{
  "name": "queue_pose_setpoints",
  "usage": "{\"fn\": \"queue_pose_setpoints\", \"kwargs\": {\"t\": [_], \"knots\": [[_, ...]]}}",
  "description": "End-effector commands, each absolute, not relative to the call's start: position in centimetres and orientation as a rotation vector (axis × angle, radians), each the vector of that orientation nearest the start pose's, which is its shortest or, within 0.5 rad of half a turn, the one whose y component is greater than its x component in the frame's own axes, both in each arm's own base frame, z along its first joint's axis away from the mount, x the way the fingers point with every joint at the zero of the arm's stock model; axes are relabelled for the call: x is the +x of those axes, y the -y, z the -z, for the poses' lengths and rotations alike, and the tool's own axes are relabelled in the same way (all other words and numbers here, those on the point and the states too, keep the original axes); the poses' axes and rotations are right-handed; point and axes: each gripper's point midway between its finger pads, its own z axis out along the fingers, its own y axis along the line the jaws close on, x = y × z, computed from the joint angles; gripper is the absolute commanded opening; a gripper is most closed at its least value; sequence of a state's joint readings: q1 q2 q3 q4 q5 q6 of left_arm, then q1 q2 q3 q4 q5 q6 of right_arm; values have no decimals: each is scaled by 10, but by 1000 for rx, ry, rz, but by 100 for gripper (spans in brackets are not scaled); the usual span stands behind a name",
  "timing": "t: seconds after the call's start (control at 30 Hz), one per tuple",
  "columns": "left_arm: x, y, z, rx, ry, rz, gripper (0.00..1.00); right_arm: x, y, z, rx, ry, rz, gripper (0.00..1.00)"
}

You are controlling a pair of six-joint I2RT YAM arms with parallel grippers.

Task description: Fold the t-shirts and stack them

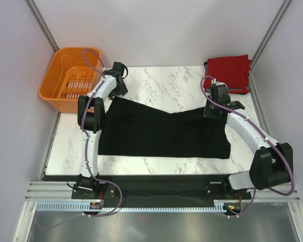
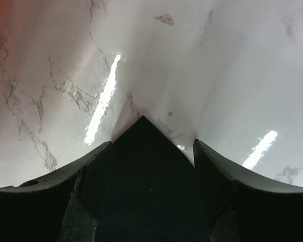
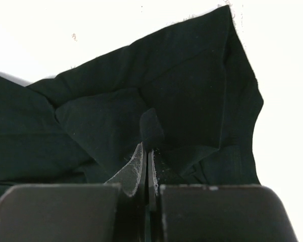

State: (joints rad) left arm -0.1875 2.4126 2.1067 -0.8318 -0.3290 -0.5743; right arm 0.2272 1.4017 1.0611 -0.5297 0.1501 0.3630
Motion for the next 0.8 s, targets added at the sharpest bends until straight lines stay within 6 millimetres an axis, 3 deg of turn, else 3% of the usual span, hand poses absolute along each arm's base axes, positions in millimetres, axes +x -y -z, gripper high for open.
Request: {"fn": "queue_pose_setpoints", "kwargs": {"t": [0.0, 0.23, 0.27, 0.3, 0.33, 0.43, 0.47, 0.53, 0.67, 0.77], "knots": [[537, 59, -24, -603, -2549, -277, 72, 355, -76, -139, 211, -2384, -130, 0], [536, 61, -2, -615, -2582, -285, 56, 354, -77, -130, 209, -2399, -133, 0], [538, 62, 0, -612, -2583, -279, 46, 354, -77, -130, 209, -2401, -132, 0], [538, 63, 0, -615, -2584, -269, 42, 354, -77, -129, 207, -2402, -129, 0], [539, 63, -1, -618, -2580, -269, 31, 354, -76, -129, 209, -2400, -126, 0], [540, 64, -5, -624, -2580, -254, 17, 357, -77, -128, 208, -2402, -122, 0], [541, 65, -9, -624, -2575, -246, 8, 359, -76, -129, 213, -2399, -119, 0], [541, 65, -20, -629, -2567, -230, 3, 366, -77, -132, 217, -2393, -113, 0], [543, 63, -55, -655, -2523, -181, 2, 389, -77, -147, 233, -2360, -91, 0], [542, 60, -92, -674, -2474, -141, 2, 416, -78, -176, 229, -2311, -71, 0]]}}
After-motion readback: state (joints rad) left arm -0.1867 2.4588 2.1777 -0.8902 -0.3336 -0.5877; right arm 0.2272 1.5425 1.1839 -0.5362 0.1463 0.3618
